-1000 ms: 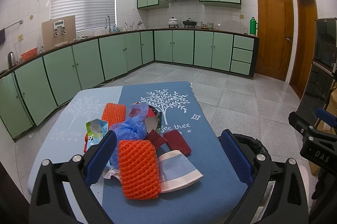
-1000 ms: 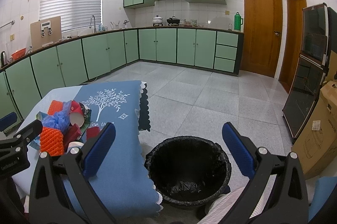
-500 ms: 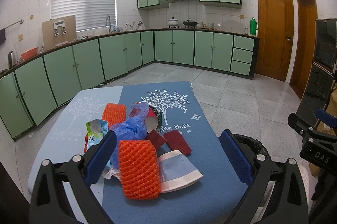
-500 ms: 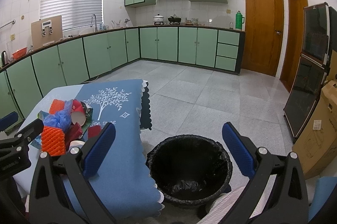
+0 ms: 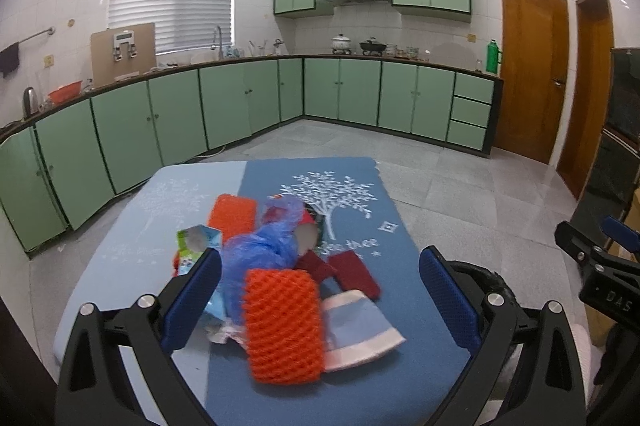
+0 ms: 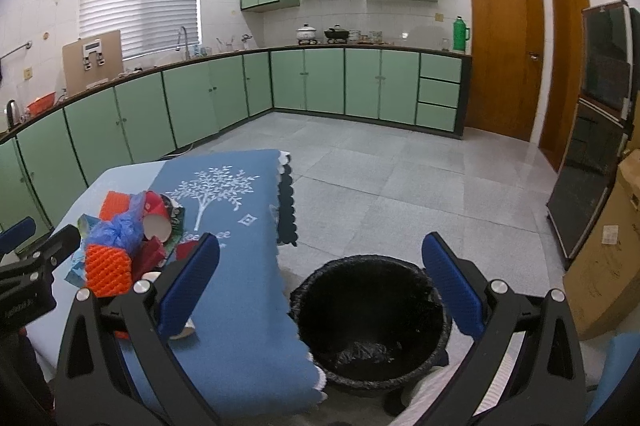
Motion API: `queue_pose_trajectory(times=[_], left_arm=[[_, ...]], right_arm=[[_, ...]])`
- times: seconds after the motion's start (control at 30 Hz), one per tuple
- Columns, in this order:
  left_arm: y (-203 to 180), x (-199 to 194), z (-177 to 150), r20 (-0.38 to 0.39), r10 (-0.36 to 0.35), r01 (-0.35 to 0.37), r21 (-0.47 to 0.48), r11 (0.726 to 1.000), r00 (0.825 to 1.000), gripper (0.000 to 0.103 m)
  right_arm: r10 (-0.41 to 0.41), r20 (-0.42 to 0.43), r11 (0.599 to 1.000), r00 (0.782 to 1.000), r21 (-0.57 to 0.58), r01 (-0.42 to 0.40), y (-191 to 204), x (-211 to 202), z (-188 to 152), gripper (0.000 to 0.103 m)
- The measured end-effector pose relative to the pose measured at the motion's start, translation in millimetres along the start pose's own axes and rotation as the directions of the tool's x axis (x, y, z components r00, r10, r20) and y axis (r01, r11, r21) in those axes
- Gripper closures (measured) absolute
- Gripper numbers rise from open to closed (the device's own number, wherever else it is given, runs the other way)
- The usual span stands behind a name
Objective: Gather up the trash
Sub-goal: 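Reach the left gripper to the orange foam mesh sleeve and grasp it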
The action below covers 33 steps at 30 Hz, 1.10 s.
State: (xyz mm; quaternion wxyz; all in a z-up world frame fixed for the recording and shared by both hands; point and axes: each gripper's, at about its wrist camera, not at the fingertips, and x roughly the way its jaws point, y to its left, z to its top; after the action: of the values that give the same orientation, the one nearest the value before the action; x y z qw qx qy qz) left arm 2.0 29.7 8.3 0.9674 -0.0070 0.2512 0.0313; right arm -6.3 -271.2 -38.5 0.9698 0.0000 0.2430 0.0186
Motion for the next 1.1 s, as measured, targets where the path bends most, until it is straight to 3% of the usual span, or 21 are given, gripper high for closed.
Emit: queue_pose_trajectory(times=[0.3, 0.53, 0.67, 0.8, 0.87, 1.1], left_arm=[[66, 21, -5, -0.016, 0.158, -0.159, -0.035, 0.987, 0.987, 0.008], [102, 37, -27, -0.090, 0.191, -0.198, -0.075, 0.977, 0.977, 0.012], [100, 42, -39, -0.101, 0.177, -0.184, -0.059, 0.981, 0.979, 0.014], [95, 43, -46, -0.116, 0.125, -0.132, -0.062, 0.989, 0.985, 0.018], [90, 44, -50, -0.120, 0.089, -0.097, -0.061, 0.993, 0.989, 0.022], [68, 53, -61, -0.171, -0.028, 0.018, -0.065, 0.998, 0.985, 0.033]], right_arm=[[0.106, -0.020, 0.994, 0.994, -0.027, -0.107, 32, 26, 5, 0.005], [0.185, -0.067, 0.980, 0.980, -0.064, -0.189, 69, 47, -8, 0.005], [0.227, -0.083, 0.968, 0.970, -0.092, -0.235, 89, 55, -20, 0.006], [0.247, -0.095, 0.962, 0.964, -0.094, -0.256, 101, 60, -28, 0.015], [0.239, -0.109, 0.963, 0.965, -0.098, -0.250, 103, 63, -29, 0.020], [0.196, -0.125, 0.975, 0.973, -0.084, -0.207, 89, 68, -34, 0.022]])
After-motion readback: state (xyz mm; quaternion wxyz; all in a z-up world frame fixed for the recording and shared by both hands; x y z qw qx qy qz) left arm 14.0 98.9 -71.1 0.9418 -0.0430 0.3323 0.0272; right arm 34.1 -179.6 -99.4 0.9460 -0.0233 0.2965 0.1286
